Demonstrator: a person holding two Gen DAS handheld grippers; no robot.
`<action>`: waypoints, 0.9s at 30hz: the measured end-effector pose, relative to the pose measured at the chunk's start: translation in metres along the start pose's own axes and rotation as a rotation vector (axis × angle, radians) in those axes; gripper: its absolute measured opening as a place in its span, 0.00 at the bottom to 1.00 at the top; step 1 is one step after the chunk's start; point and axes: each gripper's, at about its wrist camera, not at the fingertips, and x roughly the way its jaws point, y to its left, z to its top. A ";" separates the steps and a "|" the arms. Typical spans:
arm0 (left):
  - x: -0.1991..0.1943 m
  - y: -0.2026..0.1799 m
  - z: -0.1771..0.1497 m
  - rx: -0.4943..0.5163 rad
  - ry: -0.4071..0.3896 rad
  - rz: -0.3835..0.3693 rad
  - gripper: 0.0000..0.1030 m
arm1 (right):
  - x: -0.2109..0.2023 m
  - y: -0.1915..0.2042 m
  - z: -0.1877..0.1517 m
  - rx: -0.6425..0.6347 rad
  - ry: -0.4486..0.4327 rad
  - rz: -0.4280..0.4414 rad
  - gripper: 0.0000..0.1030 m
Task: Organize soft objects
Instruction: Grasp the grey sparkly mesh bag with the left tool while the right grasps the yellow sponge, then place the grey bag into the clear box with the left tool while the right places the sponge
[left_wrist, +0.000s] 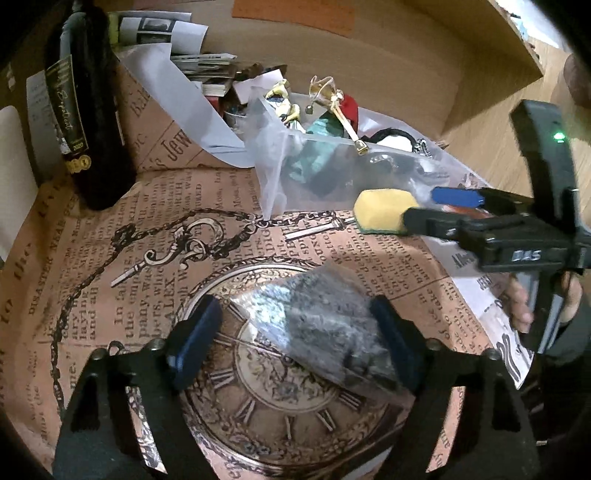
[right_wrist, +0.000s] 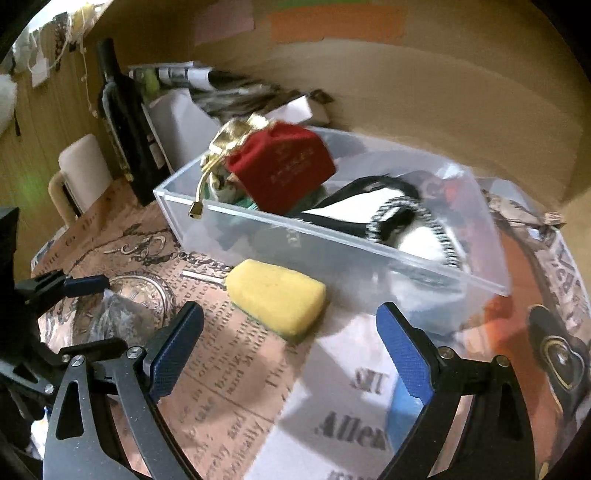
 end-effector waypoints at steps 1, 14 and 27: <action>0.000 0.001 0.001 -0.003 -0.001 -0.003 0.72 | 0.004 0.002 0.000 -0.005 0.006 0.008 0.90; -0.006 0.003 0.018 0.005 -0.034 -0.006 0.34 | 0.009 0.011 -0.004 -0.041 0.005 0.040 0.43; -0.043 -0.021 0.061 0.059 -0.203 0.024 0.33 | -0.059 -0.001 -0.001 -0.037 -0.182 -0.001 0.43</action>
